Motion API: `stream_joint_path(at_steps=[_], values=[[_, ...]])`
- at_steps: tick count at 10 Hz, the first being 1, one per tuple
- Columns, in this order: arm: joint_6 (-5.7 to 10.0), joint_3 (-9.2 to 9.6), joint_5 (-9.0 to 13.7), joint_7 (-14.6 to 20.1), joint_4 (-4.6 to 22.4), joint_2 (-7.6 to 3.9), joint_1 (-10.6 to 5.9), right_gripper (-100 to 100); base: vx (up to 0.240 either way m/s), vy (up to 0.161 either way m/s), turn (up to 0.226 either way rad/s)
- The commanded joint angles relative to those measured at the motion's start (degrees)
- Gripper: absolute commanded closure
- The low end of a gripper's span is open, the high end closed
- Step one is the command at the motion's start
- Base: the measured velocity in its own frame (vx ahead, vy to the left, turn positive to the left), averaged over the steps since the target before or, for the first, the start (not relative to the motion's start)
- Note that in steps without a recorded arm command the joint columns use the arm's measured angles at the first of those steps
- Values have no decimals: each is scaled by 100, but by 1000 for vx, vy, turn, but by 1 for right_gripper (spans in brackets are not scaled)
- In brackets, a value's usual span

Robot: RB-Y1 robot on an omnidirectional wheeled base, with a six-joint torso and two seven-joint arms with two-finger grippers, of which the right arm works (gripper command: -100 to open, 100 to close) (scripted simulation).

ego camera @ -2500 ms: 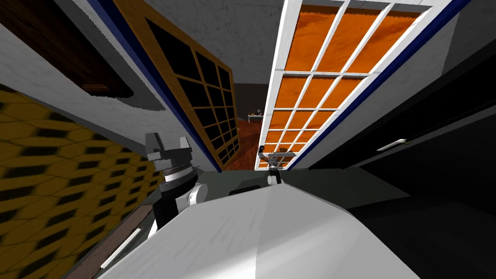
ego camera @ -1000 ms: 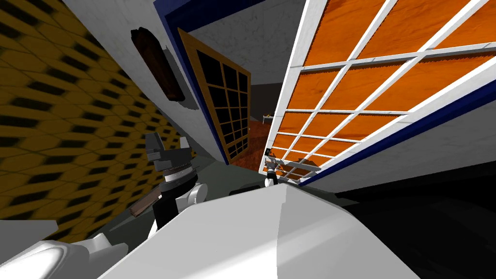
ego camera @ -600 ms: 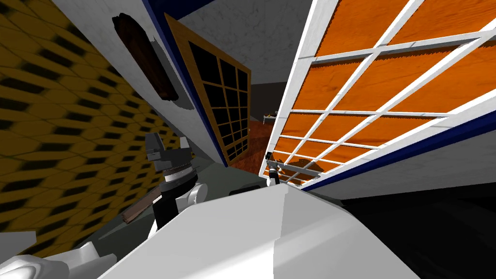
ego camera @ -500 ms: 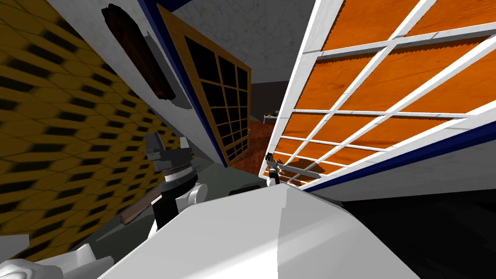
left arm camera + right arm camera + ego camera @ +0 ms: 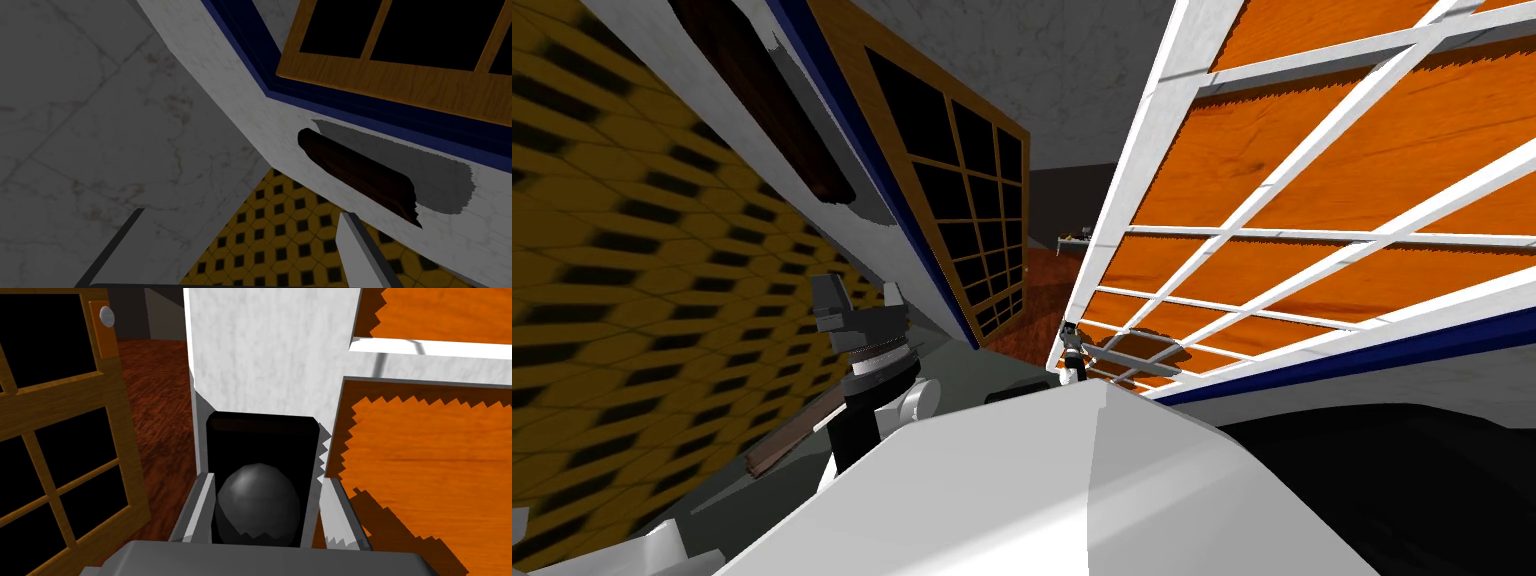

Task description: Push the door open

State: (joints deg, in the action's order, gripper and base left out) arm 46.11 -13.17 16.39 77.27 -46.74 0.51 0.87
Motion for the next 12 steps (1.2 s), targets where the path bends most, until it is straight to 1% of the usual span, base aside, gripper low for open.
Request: stream_joint_path(at_steps=[1,5,6,10,12], values=[[1,0,0,3,5,-6,-2,100,-19,16,25],[1,0,0,3,5,-6,-2,100,-5,2,-2],[15,-69,55,-53,44,-98,-38,100,97,-14,-11],[84,-261,199,-185,120,-262,-117,100,178,-33,-25],[119,-356,270,-250,157,-315,-156,100,185,-51,-29]])
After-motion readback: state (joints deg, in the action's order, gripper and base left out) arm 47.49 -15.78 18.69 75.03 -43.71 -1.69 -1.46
